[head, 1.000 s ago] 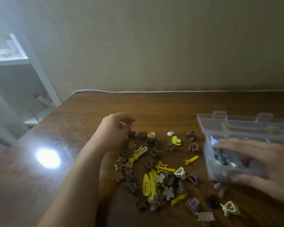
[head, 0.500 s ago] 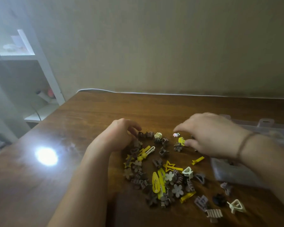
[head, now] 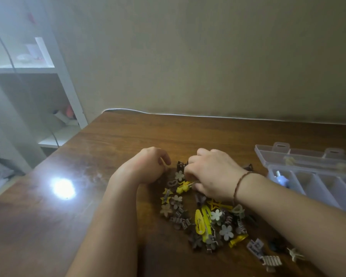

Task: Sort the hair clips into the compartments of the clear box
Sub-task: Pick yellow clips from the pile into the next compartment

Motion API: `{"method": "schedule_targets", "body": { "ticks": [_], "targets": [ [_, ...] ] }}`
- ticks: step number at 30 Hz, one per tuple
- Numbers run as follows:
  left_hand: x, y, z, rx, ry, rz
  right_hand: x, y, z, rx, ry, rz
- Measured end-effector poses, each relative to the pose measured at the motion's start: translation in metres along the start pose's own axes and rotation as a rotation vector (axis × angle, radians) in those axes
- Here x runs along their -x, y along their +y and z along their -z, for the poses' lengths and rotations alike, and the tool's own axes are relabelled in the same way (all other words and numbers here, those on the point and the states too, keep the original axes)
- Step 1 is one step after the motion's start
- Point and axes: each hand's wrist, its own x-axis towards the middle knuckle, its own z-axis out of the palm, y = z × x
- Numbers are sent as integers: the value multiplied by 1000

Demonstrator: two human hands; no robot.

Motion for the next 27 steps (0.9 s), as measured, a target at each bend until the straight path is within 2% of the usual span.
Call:
{"method": "schedule_targets", "body": {
  "ticks": [8, 13, 16, 19, 22, 25, 27],
  "targets": [
    [1, 6, -1, -30, 23, 3, 6, -5, 4, 200, -60, 98],
    [0, 13, -3, 8, 150, -46, 14, 2, 2, 164, -52, 57],
    [2, 19, -2, 2, 253, -87, 25, 13, 6, 43, 37, 47],
    [7, 29, -3, -32, 275, -209, 50, 33, 20, -183, 275, 18],
    [13, 42, -8, -40, 119, -351, 103, 60, 34, -435, 518, -181],
    [14, 49, -16, -224, 8, -368, 164, 81, 34, -725, 624, -525],
    [14, 51, -20, -339, -24, -333, 185, 88, 21, -731, 646, -673]
  ]
}}
